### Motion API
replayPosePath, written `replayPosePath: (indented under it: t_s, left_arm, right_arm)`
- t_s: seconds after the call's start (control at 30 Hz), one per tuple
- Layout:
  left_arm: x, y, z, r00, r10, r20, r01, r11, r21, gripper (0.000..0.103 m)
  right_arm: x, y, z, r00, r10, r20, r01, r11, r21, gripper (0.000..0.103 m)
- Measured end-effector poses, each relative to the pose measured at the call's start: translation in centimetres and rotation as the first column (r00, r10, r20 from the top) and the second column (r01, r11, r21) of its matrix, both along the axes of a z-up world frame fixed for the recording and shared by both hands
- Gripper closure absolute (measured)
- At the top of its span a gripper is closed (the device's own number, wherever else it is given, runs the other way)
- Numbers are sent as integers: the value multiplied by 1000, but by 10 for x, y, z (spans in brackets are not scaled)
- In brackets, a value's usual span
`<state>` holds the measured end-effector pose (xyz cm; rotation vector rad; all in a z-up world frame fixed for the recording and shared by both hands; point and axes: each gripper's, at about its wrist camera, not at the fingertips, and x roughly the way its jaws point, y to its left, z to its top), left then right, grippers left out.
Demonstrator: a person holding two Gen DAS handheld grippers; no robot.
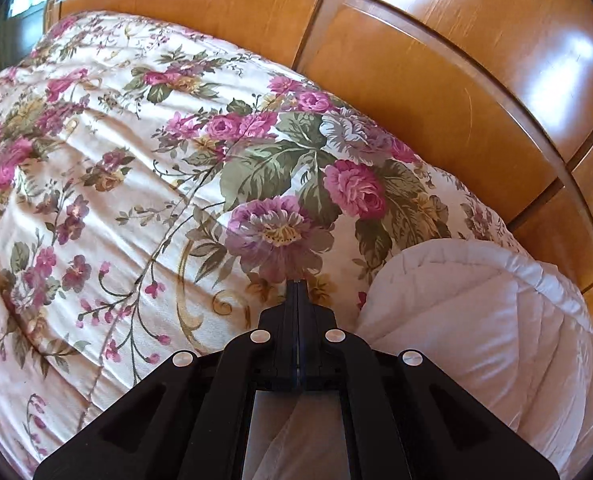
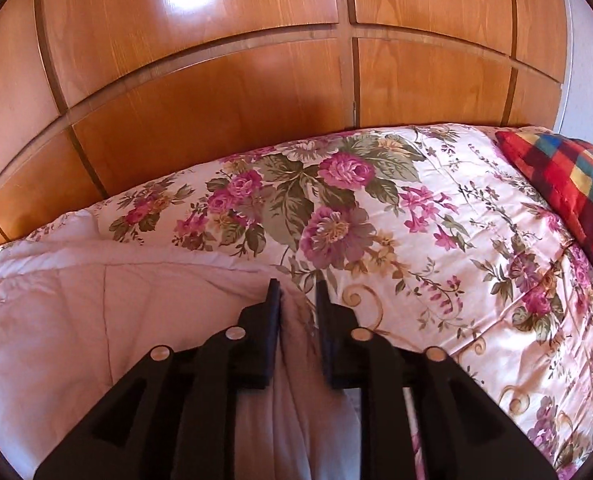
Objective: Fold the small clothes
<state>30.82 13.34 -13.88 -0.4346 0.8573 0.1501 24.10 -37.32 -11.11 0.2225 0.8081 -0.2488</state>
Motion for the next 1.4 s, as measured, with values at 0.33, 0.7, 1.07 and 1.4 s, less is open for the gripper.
replayPosePath:
  t_s: [0.33,0.7,1.07,1.4]
  left_arm:
    - [-48,-15,56,988,-13,151,8,999,33,46]
    - [-108,-107,120,912,-251,324,227,968,110,27]
    - [-124,-169,56,922,-359,142,305,902,305,26]
    - [-114,-168,24,916,-372,153,310,895,321,20]
  right_arm:
    - [-21,2,37,998,-37,46,40,996,-76,29]
    - [-83,81,98,976,121,179,-90,981,-169,23]
    - [-99,175,41,959,274,74,-251,941,-225,20]
    - [-89,181,14,966,253,57,-232,941,-247,18]
